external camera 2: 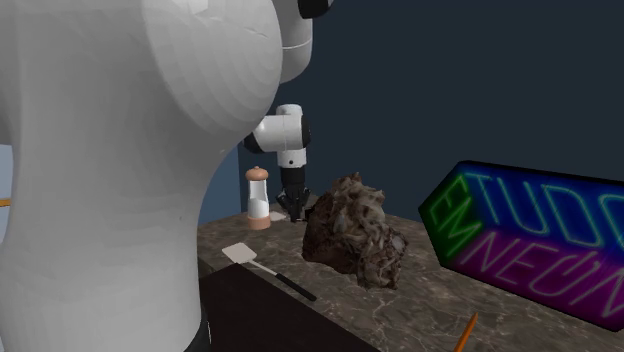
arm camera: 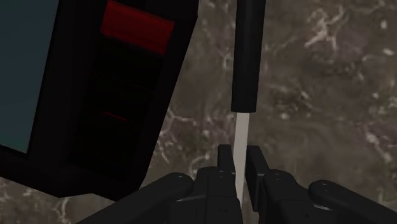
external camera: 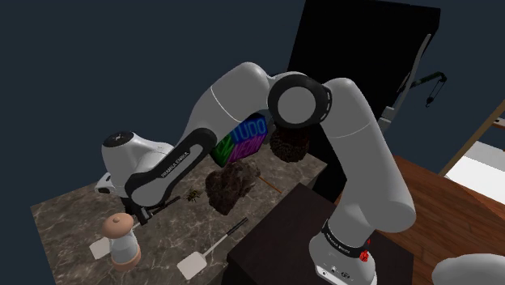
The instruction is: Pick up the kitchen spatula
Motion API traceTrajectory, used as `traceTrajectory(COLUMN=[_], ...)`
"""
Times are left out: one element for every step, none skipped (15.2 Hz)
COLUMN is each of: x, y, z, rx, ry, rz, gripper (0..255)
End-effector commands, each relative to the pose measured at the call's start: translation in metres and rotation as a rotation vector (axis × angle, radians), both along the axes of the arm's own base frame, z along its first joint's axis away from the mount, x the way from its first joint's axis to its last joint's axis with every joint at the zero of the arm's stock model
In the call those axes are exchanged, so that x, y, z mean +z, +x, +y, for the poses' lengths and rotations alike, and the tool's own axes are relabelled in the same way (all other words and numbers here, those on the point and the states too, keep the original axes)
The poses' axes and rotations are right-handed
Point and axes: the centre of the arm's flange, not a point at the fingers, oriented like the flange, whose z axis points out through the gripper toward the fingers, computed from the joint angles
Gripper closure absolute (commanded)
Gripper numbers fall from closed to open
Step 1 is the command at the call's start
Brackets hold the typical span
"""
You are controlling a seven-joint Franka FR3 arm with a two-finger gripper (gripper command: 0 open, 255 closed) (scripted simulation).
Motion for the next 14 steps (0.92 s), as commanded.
traceTrajectory(x=[0.01, 0.015, 0.02, 0.026, 0.031, 0.036, 0.041, 0.047, 0.052, 0.057, 0.063, 0.068, 0.069, 0.069], y=[-0.001, -0.001, -0.001, -0.001, -0.001, -0.001, -0.001, -0.001, -0.001, -0.001, -0.001, -0.001, -0.001, -0.001], z=[0.0, 0.0, 0.0, 0.0, 0.0, 0.0, 0.0, 0.0, 0.0, 0.0, 0.0, 0.0, 0.0, 0.0], rx=[0.0, 0.0, 0.0, 0.0, 0.0, 0.0, 0.0, 0.0, 0.0, 0.0, 0.0, 0.0, 0.0, 0.0], ry=[0.0, 0.0, 0.0, 0.0, 0.0, 0.0, 0.0, 0.0, 0.0, 0.0, 0.0, 0.0, 0.0, 0.0], rz=[0.0, 0.0, 0.0, 0.0, 0.0, 0.0, 0.0, 0.0, 0.0, 0.0, 0.0, 0.0, 0.0, 0.0], gripper=[255, 255, 255, 255, 255, 255, 255, 255, 255, 255, 255, 255, 255, 255])
